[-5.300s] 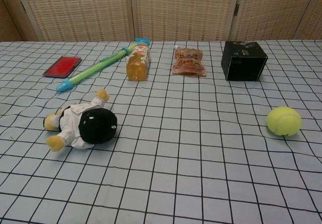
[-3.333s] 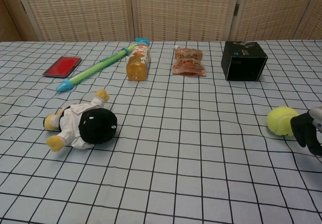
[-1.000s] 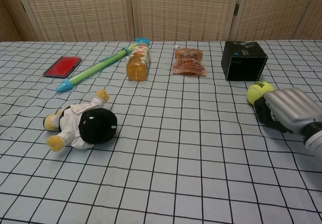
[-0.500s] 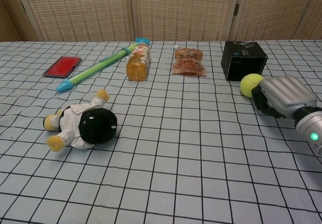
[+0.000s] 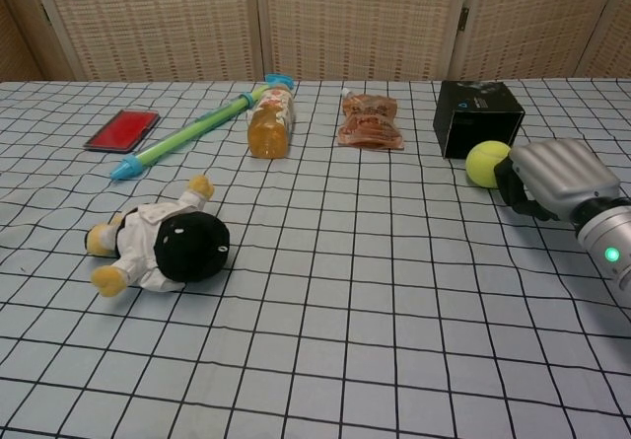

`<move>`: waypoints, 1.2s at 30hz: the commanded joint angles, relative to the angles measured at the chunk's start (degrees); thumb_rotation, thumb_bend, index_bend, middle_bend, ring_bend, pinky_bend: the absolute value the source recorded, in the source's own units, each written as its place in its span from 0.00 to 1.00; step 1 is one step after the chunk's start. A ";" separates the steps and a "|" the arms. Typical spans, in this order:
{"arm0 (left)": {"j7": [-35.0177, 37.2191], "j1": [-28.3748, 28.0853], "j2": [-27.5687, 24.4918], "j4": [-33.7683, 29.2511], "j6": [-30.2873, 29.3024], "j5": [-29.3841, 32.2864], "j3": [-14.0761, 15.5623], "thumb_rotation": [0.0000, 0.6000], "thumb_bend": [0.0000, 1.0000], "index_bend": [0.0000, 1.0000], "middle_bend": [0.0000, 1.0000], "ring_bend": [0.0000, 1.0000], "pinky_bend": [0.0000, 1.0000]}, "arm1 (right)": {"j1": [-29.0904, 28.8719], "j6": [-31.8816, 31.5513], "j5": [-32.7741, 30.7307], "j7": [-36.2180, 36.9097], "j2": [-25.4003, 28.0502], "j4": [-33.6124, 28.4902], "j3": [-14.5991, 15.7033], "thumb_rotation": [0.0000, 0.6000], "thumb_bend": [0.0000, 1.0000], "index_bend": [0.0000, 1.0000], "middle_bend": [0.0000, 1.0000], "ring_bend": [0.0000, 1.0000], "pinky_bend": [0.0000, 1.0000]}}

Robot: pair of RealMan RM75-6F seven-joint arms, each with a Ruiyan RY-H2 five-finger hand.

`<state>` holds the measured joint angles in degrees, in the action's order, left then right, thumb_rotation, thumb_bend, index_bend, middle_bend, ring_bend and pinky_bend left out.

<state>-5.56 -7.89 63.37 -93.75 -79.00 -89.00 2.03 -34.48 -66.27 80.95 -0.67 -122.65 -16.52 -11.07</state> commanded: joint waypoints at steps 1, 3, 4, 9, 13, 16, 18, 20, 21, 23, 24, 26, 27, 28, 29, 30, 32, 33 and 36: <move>0.00 0.00 -0.02 -0.07 -0.09 -0.14 0.04 1.00 0.42 0.13 0.03 0.05 0.44 | -0.12 0.00 0.12 0.63 -0.25 0.41 0.25 1.00 1.00 0.75 0.72 0.71 0.96; -0.01 0.02 -0.05 -0.11 -0.19 -0.26 0.07 1.00 0.42 0.13 0.03 0.05 0.44 | -0.21 0.44 0.03 1.55 -0.19 0.37 0.29 1.00 1.00 0.68 0.66 0.65 0.92; -0.05 0.03 -0.06 -0.12 -0.20 -0.30 0.10 1.00 0.42 0.13 0.03 0.05 0.44 | -0.23 0.60 0.08 2.04 -0.09 0.31 0.39 1.00 1.00 0.64 0.62 0.61 0.88; -0.11 0.00 -0.08 -0.14 -0.06 -0.28 0.19 1.00 0.42 0.13 0.03 0.05 0.44 | -0.06 0.49 0.23 6.10 0.52 -0.72 0.69 1.00 0.99 0.55 0.51 0.46 0.76; -0.26 -0.03 -0.17 -0.30 0.14 -0.31 0.33 1.00 0.42 0.13 0.03 0.05 0.44 | 0.11 0.08 0.90 8.73 1.10 -1.38 1.42 1.00 0.84 0.44 0.42 0.36 0.67; -0.71 -0.11 -0.30 -0.50 0.39 -0.35 0.45 1.00 0.42 0.13 0.03 0.05 0.44 | 0.23 -0.58 1.35 9.75 1.34 -1.52 1.88 1.00 0.71 0.39 0.36 0.30 0.61; -0.79 -0.16 -0.31 -0.57 0.58 -0.34 0.54 1.00 0.42 0.13 0.03 0.05 0.44 | 0.22 -0.97 1.57 9.96 1.38 -1.35 2.10 1.00 0.57 0.36 0.33 0.29 0.60; -0.89 -0.21 -0.31 -0.62 0.63 -0.35 0.53 1.00 0.42 0.13 0.03 0.05 0.44 | 0.19 -1.07 1.59 10.12 1.33 -1.18 2.15 1.00 0.47 0.33 0.32 0.28 0.59; -0.92 -0.20 -0.31 -0.64 0.58 -0.37 0.52 1.00 0.42 0.13 0.03 0.05 0.44 | 0.17 -0.98 1.62 10.29 1.32 -1.09 2.22 1.00 0.43 0.32 0.31 0.27 0.58; -0.93 -0.16 -0.32 -0.65 0.45 -0.41 0.51 1.00 0.42 0.13 0.03 0.05 0.44 | 0.10 -0.74 1.52 10.45 1.26 -0.95 2.19 1.00 0.37 0.28 0.28 0.25 0.56; -0.90 -0.15 -0.32 -0.65 0.39 -0.43 0.50 1.00 0.42 0.13 0.03 0.05 0.44 | 0.07 -0.58 1.47 10.57 1.21 -0.86 2.18 1.00 0.36 0.27 0.28 0.24 0.56; -0.87 -0.13 -0.35 -0.65 0.36 -0.42 0.51 1.00 0.42 0.13 0.03 0.05 0.44 | 0.01 -0.32 1.44 10.75 1.19 -0.70 2.23 1.00 0.32 0.22 0.25 0.21 0.53; -0.83 -0.12 -0.35 -0.64 0.37 -0.40 0.51 1.00 0.42 0.13 0.03 0.05 0.44 | -0.04 -0.23 1.39 10.89 1.14 -0.60 2.20 1.00 0.31 0.20 0.23 0.20 0.51; -0.82 -0.12 -0.36 -0.65 0.37 -0.39 0.52 1.00 0.42 0.13 0.03 0.05 0.44 | -0.06 -0.08 1.35 11.01 1.12 -0.54 2.19 1.00 0.30 0.19 0.22 0.19 0.50; -0.80 -0.12 -0.38 -0.67 0.38 -0.39 0.52 1.00 0.42 0.13 0.03 0.05 0.44 | -0.08 0.24 1.29 11.11 1.12 -0.52 2.20 1.00 0.28 0.17 0.21 0.18 0.49; -0.78 -0.12 -0.40 -0.68 0.36 -0.40 0.53 1.00 0.42 0.13 0.03 0.05 0.44 | -0.14 0.48 1.22 11.23 1.13 -0.50 2.17 1.00 0.27 0.14 0.19 0.17 0.47; -0.76 -0.12 -0.39 -0.67 0.36 -0.41 0.53 1.00 0.42 0.13 0.03 0.05 0.44 | -0.23 0.55 1.16 11.49 1.13 -0.44 2.13 1.00 0.25 0.09 0.16 0.14 0.44; -0.75 -0.12 -0.39 -0.67 0.34 -0.44 0.54 1.00 0.42 0.13 0.03 0.05 0.44 | -0.27 0.86 1.13 11.69 1.17 -0.47 2.15 1.00 0.24 0.06 0.13 0.12 0.41; -0.72 -0.11 -0.39 -0.64 0.30 -0.51 0.57 1.00 0.42 0.13 0.03 0.05 0.44 | -0.47 1.17 0.94 12.34 1.29 -0.65 1.99 1.00 0.21 0.02 0.10 0.09 0.36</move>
<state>-6.27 -8.00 62.97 -94.39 -78.71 -89.50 2.60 -34.89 -65.15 81.95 11.56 -121.40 -17.12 -9.03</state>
